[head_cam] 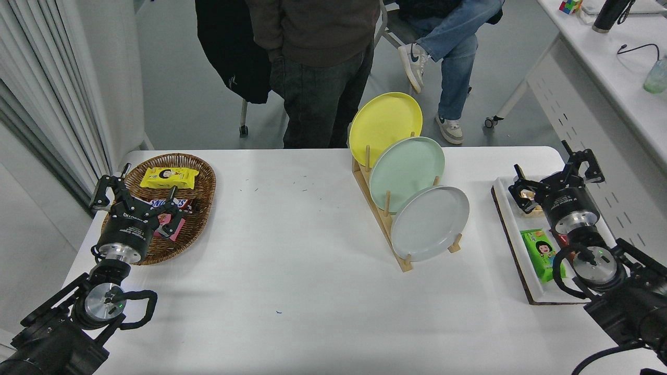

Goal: Place the plate on the table

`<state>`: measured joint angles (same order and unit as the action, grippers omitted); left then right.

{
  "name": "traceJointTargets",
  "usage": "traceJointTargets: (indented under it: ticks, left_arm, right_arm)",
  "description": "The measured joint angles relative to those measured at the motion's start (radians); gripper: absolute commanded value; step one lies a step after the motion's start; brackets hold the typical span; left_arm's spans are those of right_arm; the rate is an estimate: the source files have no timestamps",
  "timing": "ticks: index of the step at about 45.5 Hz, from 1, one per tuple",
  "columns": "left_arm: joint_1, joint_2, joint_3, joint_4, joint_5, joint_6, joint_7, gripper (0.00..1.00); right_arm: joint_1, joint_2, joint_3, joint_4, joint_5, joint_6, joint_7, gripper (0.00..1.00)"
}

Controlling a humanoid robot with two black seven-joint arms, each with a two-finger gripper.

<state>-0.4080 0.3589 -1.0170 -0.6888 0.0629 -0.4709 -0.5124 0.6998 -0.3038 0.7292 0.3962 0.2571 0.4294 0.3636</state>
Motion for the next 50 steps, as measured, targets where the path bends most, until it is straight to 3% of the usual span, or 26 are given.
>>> traceJointTargets:
  ticks: [50]
  left_arm:
    - [0.000,0.000,0.000,0.000,0.000,0.000,0.000,0.98]
  right_arm:
    - [0.029,-0.009,-0.016,0.004,-0.003,0.000,0.000,1.00]
